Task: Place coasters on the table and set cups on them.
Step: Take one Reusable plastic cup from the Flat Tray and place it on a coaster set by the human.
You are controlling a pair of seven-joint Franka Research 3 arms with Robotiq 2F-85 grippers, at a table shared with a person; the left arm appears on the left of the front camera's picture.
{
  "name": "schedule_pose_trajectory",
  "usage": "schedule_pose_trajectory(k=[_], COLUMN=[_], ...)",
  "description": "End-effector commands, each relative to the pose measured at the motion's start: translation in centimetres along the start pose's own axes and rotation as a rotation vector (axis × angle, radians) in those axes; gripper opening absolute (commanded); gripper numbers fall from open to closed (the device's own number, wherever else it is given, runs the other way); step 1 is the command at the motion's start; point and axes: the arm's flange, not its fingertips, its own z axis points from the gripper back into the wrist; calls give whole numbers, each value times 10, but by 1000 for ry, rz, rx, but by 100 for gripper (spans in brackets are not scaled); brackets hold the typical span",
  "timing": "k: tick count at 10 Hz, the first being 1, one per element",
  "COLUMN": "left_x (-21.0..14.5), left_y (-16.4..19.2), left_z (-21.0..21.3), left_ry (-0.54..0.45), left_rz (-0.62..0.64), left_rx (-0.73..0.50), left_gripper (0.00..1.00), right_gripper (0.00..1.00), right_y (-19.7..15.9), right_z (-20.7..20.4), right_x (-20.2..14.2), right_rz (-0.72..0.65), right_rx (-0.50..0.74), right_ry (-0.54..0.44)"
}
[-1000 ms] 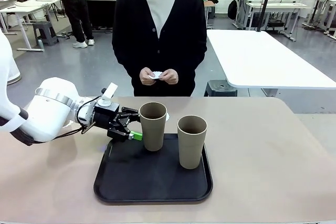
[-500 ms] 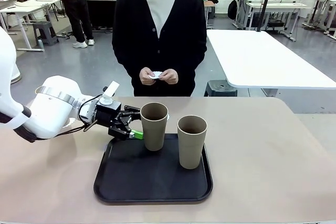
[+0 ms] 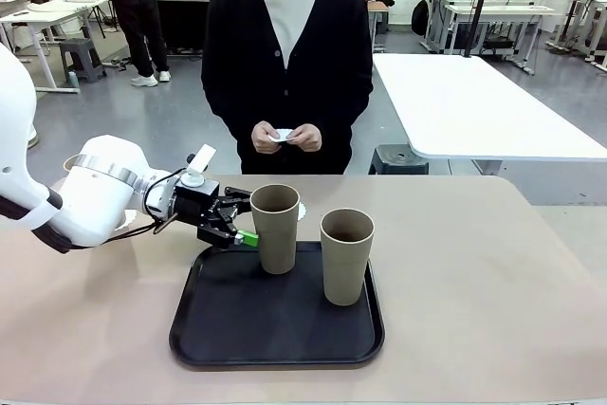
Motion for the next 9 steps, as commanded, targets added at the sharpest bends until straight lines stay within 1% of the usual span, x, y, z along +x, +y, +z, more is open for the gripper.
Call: schedule_pose_trajectory(k=[1,5,9], left_x=[-6,-11,-17], left_y=[8,4,7], left_z=[-4,-16,-35], left_ry=[-10,-14,-28], left_rz=[-44,-17,-24], left_rx=[-3,-37,-62], left_gripper=[100,100,100], right_gripper=[100,100,100], right_y=[0,0,0], right_z=[-1,-1,-1], right_x=[1,1,1], right_rz=[5,5,5], right_rx=[15,15,15], right_ry=[-1,-1,-1])
